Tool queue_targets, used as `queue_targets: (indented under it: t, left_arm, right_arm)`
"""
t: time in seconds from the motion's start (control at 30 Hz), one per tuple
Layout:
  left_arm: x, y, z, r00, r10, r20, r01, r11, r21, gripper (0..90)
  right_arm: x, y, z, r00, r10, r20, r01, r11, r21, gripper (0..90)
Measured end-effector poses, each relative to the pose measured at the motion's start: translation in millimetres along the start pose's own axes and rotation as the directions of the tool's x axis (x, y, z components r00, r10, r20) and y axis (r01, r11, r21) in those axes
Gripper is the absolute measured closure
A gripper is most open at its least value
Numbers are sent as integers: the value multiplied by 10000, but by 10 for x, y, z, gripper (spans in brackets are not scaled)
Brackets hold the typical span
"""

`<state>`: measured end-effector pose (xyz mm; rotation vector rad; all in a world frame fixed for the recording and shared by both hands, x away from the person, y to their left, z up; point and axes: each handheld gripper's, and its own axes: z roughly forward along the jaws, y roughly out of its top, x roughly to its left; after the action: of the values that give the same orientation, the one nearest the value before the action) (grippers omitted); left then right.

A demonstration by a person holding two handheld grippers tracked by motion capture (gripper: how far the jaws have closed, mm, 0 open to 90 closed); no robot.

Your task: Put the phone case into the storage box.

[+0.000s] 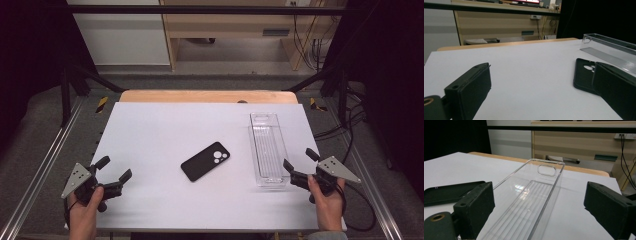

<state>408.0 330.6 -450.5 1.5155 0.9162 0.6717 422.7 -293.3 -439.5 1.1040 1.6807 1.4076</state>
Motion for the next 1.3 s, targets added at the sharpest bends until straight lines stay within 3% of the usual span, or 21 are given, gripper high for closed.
queue_targets:
  t: [0.13,0.4,0.63,0.8,0.9,1.1,1.23,1.27,1.3]
  left_arm:
    - [-38,5,26,10000,9,-96,-6,9994,339,24]
    - [-204,4,138,9994,150,312,-187,9927,1193,25]
    - [-325,5,214,9980,211,599,-292,9901,1370,30]
    - [-463,-16,305,9947,477,911,-637,9812,1824,46]
    - [-511,-24,344,9932,447,1072,-655,9777,1993,104]
    - [-748,-5,565,9810,680,1818,-1147,9587,2605,249]
    - [-962,-9,810,9655,890,2446,-1689,9293,3285,406]
    - [-1006,-1,878,9618,930,2574,-1802,9230,3400,508]
    - [-1067,19,1007,9578,761,2771,-1796,9114,3703,555]
  right_arm:
    - [-4,-25,13,9999,114,13,-114,9999,4,97]
    - [-4,-27,6,10000,50,62,-51,10000,74,82]
    - [64,-12,13,9998,-171,128,171,9999,23,64]
    - [76,-12,41,9996,-266,72,265,9996,58,64]
    - [80,-13,36,9997,-242,70,242,9997,34,63]
    - [78,-15,33,9996,-246,108,246,9997,32,63]
    - [81,-21,40,9997,-259,54,258,9996,60,63]
    - [72,-24,40,9998,-182,36,182,9998,8,64]
    - [68,-23,42,9998,-170,55,170,9999,-25,65]
